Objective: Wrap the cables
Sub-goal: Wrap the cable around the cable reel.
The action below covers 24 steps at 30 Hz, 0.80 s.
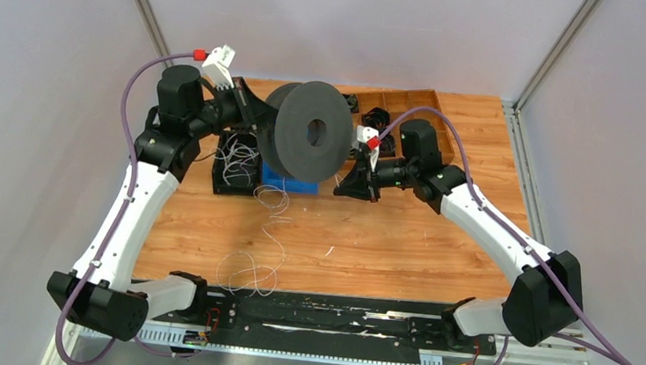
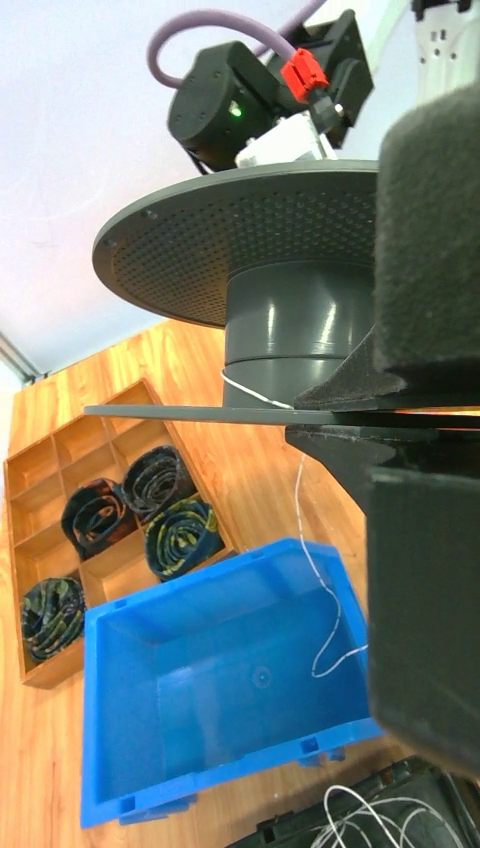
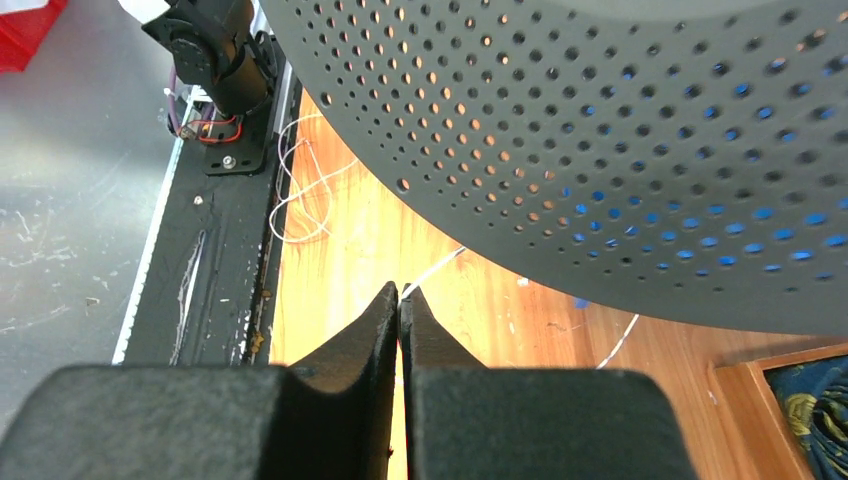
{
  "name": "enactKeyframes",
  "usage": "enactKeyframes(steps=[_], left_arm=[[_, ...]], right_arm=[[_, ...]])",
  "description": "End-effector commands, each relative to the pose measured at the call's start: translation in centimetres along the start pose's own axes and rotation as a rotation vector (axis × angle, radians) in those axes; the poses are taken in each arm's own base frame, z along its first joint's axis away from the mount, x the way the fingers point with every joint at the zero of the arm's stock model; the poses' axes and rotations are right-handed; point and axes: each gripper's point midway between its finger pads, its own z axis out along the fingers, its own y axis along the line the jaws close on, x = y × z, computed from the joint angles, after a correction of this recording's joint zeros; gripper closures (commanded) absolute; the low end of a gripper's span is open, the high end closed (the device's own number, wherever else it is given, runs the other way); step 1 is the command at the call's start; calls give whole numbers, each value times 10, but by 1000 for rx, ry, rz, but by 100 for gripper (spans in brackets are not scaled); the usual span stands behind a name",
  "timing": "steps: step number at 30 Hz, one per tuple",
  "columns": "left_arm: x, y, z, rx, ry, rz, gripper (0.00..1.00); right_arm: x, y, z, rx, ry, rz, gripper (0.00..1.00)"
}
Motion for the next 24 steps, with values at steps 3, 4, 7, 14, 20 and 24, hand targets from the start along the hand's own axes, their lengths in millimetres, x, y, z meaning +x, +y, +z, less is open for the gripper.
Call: enactKeyframes(steps=[3,4,7,14,20,24], left_arm=[[-67,-23,-4,25,-223,-55,100],[-67,-22,-3,25,-221,-72,100],[-67,-20,-2,41,-217,-121,100],[-64,-12,-3,38,-222,-185,100],[-68,-6,-4,35,-235,-227,100],[-70,-6,-6,35,-240,-236,100]], right_arm=[[4,4,6,-45,-22,142,96],[3,4,7,-51,-31,152,95],[3,2,11,-66,-50,164,95],[1,0,21,-98,-70,188,95],[7,5,26,-106,-71,188,94],[8,8,30,-123,-70,193,94]])
